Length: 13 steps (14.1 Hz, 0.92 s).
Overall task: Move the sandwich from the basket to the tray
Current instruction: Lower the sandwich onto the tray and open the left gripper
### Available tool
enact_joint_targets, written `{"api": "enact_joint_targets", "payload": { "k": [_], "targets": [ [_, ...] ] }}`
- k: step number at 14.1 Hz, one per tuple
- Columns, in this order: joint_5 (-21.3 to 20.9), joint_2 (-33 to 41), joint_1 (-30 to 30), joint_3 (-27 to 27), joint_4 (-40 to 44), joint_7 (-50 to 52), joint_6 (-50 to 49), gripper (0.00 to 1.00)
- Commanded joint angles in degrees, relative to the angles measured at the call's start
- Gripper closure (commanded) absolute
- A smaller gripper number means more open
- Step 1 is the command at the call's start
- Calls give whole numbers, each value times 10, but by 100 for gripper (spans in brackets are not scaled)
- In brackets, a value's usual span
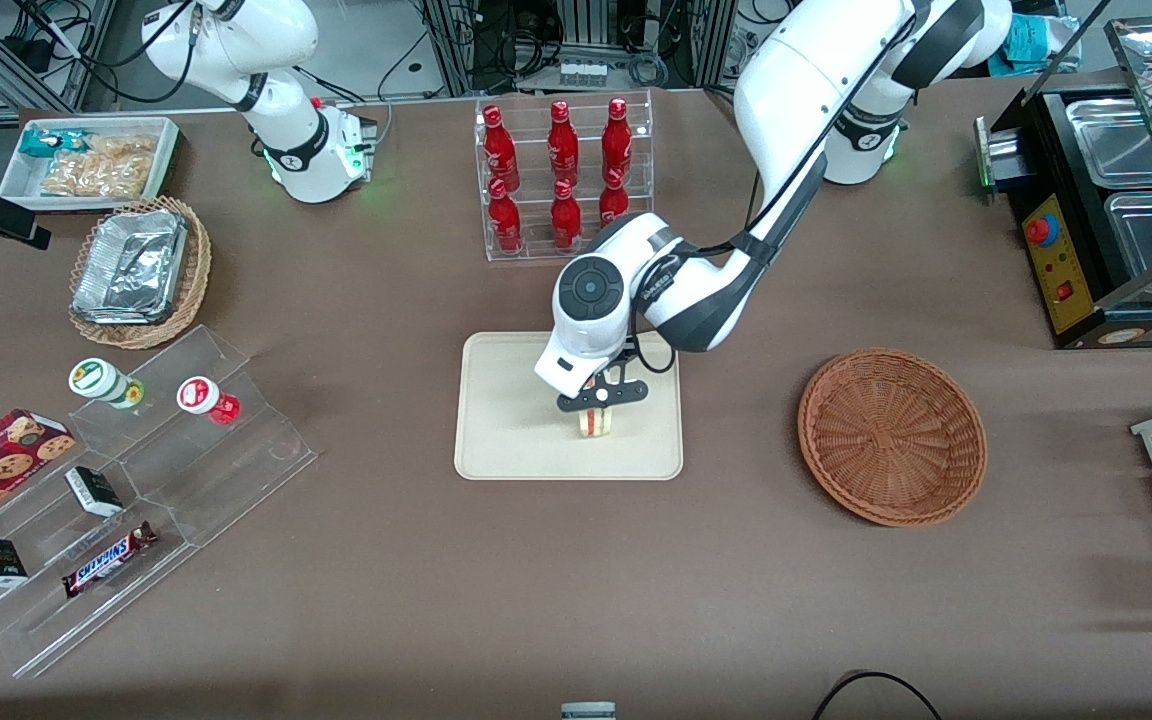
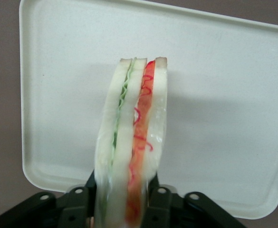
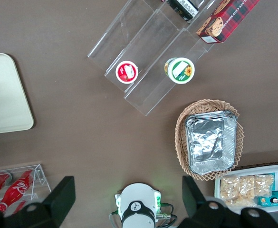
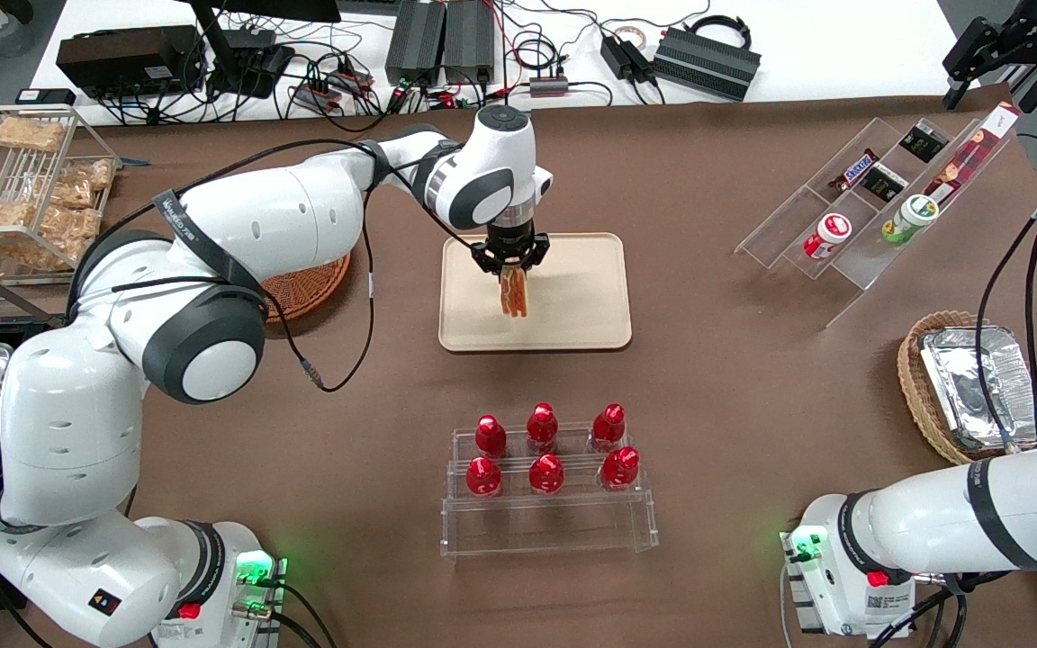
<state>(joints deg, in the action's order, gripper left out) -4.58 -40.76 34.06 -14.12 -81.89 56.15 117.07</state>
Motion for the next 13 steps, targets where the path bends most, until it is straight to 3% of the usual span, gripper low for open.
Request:
{"api": "enact_joint_targets", "payload": {
  "k": [1,3,5,10,13],
  "targets": [
    [-37,-24,15,9,32,34,-12,25],
    [-58,-23,16,9,32,34,-9,1],
    [-84,-17,13,9,44,35,-13,0],
    [-84,18,9,38,128,34,-140,0],
    [-76,59,-14,62,130,30,-164,0]
  ]
}}
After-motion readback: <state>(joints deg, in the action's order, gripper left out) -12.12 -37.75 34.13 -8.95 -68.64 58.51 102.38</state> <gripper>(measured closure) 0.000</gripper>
